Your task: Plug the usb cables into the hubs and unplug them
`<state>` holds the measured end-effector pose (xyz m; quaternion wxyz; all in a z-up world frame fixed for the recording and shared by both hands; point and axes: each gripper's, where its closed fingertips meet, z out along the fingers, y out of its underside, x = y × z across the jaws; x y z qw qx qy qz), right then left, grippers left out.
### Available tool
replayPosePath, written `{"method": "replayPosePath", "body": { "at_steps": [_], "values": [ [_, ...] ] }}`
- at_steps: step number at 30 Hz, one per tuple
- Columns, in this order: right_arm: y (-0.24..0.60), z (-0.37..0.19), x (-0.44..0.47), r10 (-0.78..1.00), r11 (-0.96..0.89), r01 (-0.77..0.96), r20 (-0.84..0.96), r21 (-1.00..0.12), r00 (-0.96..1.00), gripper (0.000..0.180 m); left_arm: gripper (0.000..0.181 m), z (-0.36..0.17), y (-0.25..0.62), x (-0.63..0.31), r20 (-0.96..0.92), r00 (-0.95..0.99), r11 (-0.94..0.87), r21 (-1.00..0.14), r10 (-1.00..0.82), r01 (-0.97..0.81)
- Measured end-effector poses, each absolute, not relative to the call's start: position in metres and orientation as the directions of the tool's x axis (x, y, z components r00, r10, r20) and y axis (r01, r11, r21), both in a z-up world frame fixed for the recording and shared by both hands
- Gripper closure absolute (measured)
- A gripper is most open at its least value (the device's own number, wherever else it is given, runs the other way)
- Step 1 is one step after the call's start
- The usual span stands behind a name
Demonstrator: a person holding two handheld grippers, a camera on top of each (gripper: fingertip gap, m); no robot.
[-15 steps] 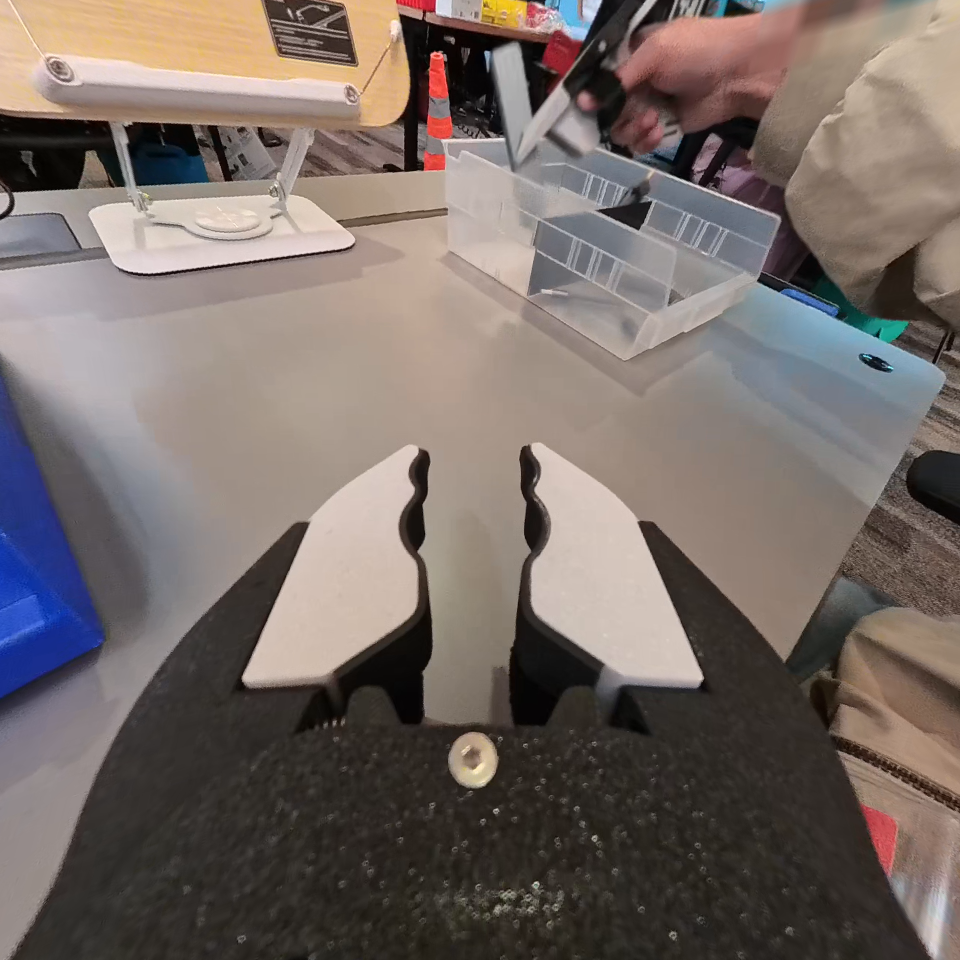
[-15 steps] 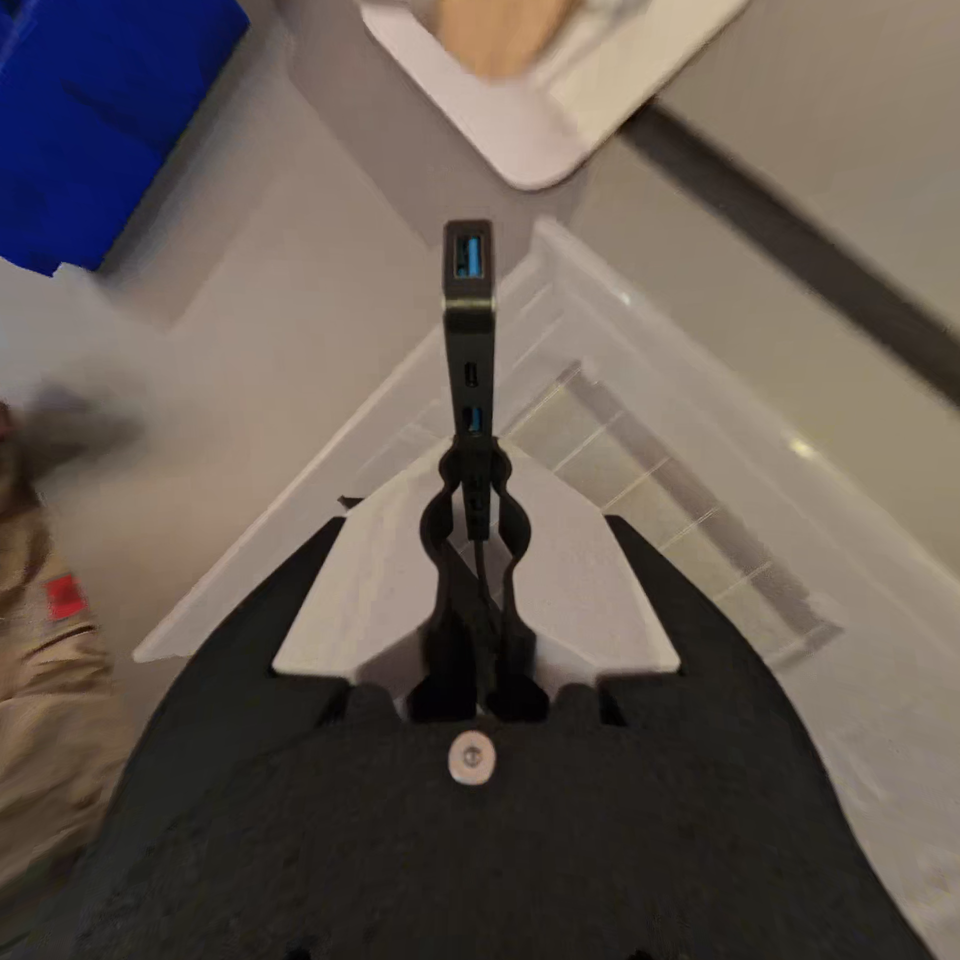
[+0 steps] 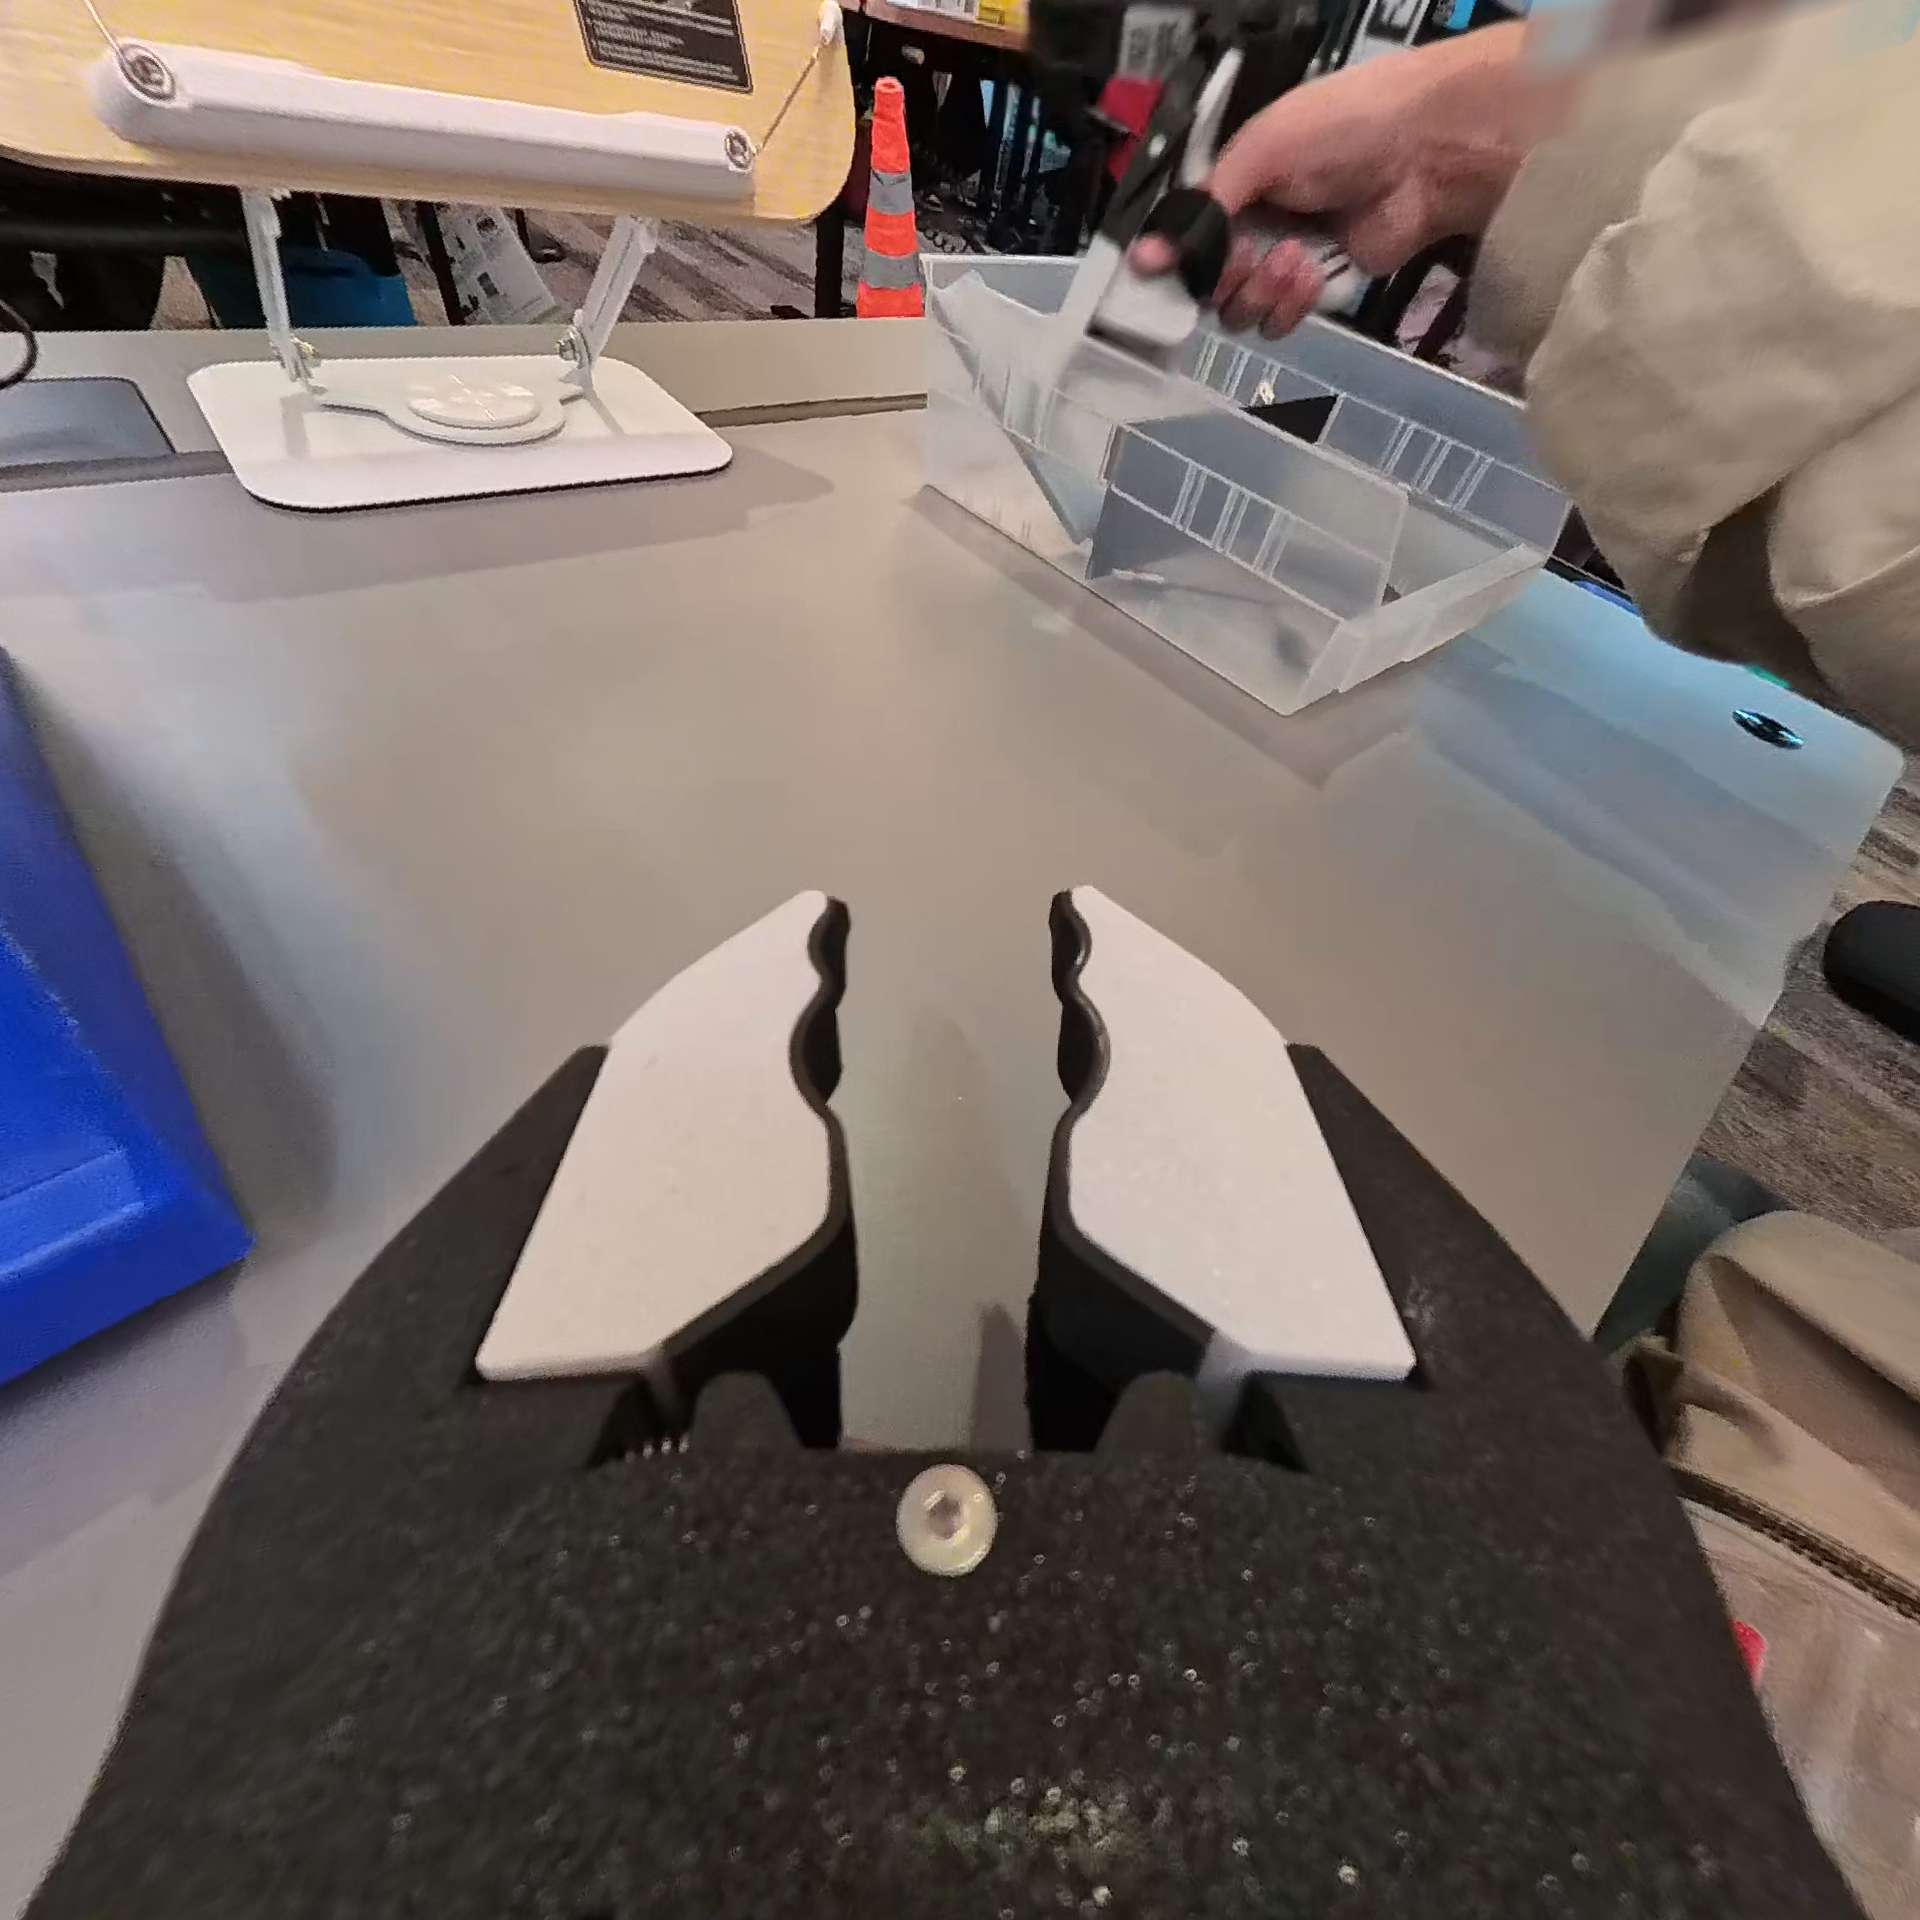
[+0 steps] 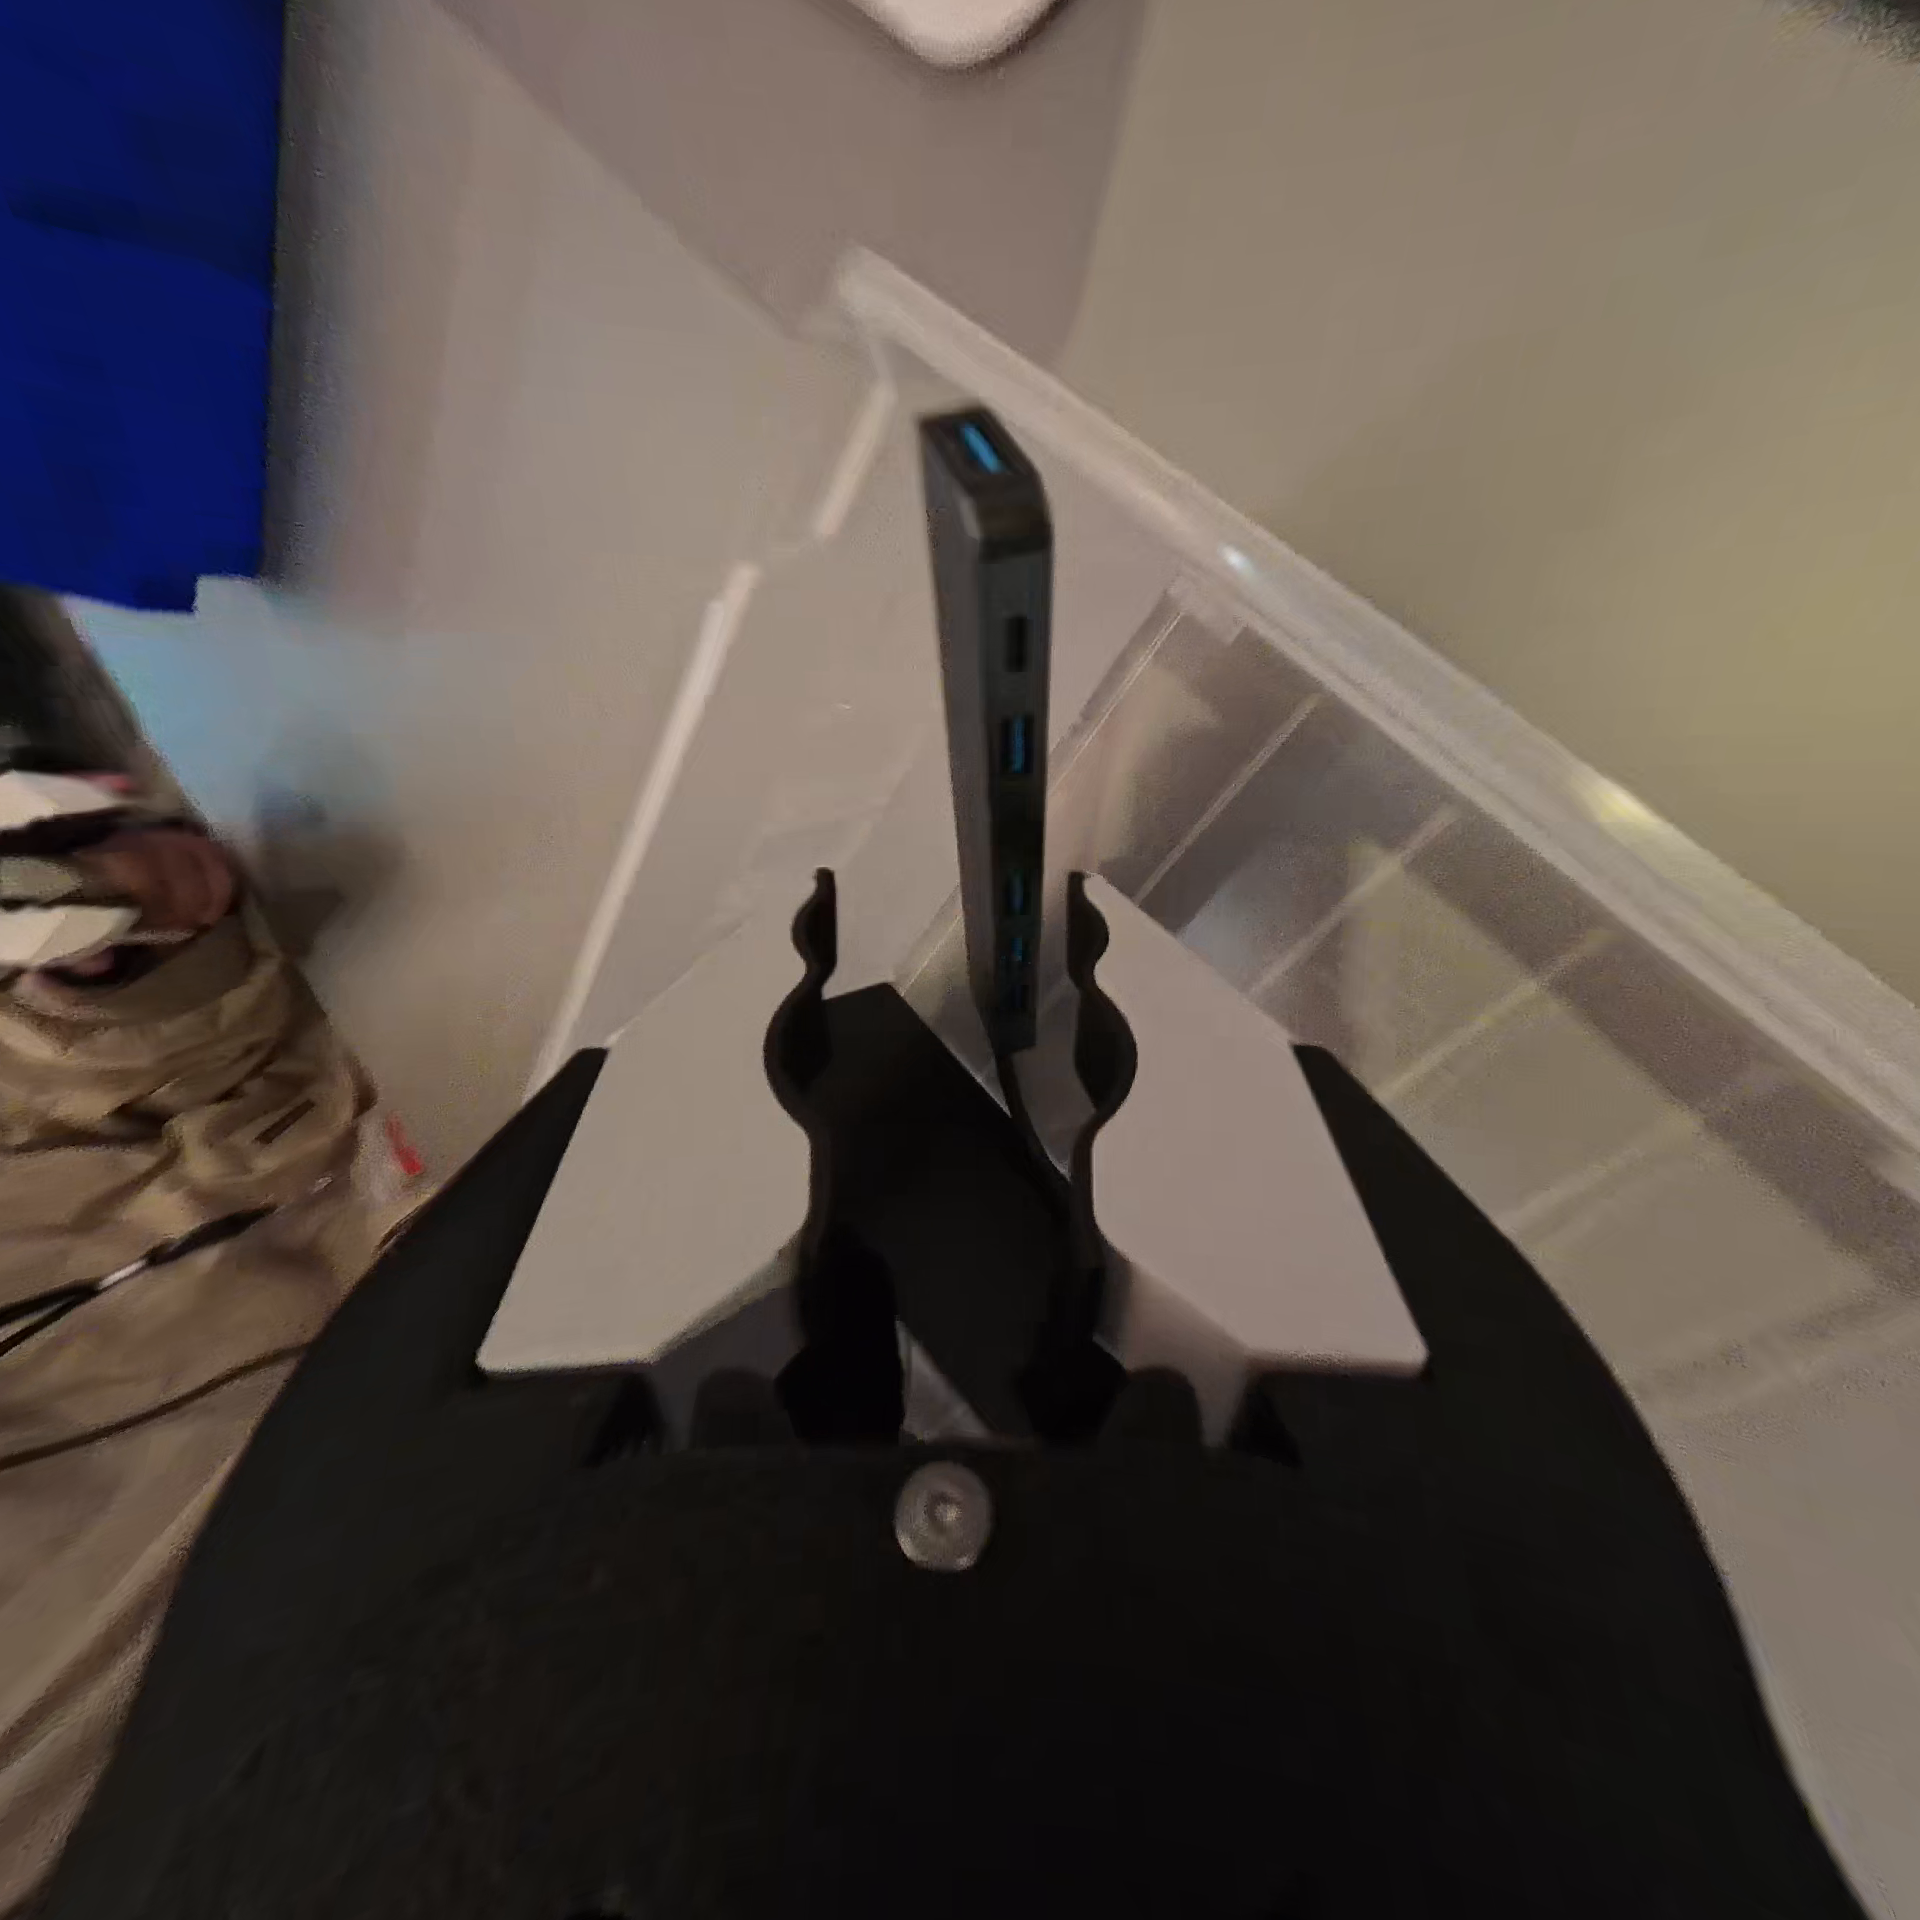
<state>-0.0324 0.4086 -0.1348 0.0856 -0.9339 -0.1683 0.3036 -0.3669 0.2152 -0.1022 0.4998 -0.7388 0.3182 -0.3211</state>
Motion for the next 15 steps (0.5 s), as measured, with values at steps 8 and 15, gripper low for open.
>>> {"method": "replayPosePath", "body": {
  "at_steps": [8, 15],
  "values": [
    [0.325, -0.02, -0.086, 0.518, -0.483, 0.159, -0.135, -0.861, 0.844, 0.132, 0.129, -0.09, 0.224, -0.381, 0.124, 0.621, -0.25, -0.961, -0.774, -0.119],
    [0.169, -0.087, -0.243, 0.711, -0.601, -0.082, -0.578, -0.795, 0.401, 0.132, 0.107, -0.029, 0.268, -0.444, -0.03, 0.511, -0.092, -0.973, -0.859, -0.212]
  ]
}}
